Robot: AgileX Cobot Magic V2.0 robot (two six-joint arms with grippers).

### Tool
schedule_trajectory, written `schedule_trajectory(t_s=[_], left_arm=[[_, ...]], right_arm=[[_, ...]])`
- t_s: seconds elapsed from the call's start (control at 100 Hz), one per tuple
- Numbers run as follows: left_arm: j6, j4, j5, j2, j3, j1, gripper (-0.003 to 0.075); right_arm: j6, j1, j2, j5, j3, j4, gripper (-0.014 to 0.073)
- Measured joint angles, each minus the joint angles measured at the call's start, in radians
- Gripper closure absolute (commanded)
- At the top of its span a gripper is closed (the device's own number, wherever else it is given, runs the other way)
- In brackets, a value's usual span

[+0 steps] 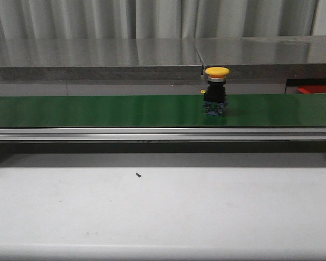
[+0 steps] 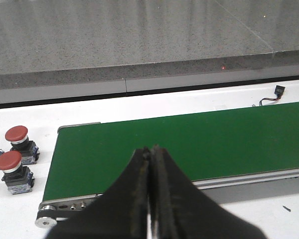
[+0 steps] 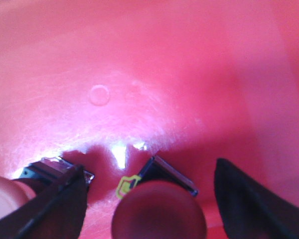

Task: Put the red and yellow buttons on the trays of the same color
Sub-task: 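Lower the red button into the red tray, open the right gripper, then grasp the yellow button at the belt's end with the right gripper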

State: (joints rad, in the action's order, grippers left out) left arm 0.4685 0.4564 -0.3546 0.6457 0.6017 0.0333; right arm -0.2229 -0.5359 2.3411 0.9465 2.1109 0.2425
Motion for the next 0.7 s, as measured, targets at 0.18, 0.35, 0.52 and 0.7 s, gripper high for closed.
schedule_trajectory(t_s=[0.18, 0.35, 0.52, 0.7], left_arm=[[0.000, 0.000, 0.000, 0.000, 0.000, 0.000, 0.0739], [0.000, 0.000, 0.000, 0.000, 0.000, 0.000, 0.0739], [0.000, 0.000, 0.000, 0.000, 0.000, 0.000, 0.0739], [0.000, 0.000, 0.000, 0.000, 0.000, 0.000, 0.0739]], right_arm=[[-0.046, 0.000, -0.090, 0.012, 0.000, -0.002, 0.0051], [-0.097, 0.016, -0.201, 0.045, 0.000, 0.001, 0.0051], [-0.156, 0.065, -0.304, 0.103, -0.014, 0.040, 0.0051], [-0.185, 0.150, -0.444, 0.119, -0.134, 0.072, 0.0051]])
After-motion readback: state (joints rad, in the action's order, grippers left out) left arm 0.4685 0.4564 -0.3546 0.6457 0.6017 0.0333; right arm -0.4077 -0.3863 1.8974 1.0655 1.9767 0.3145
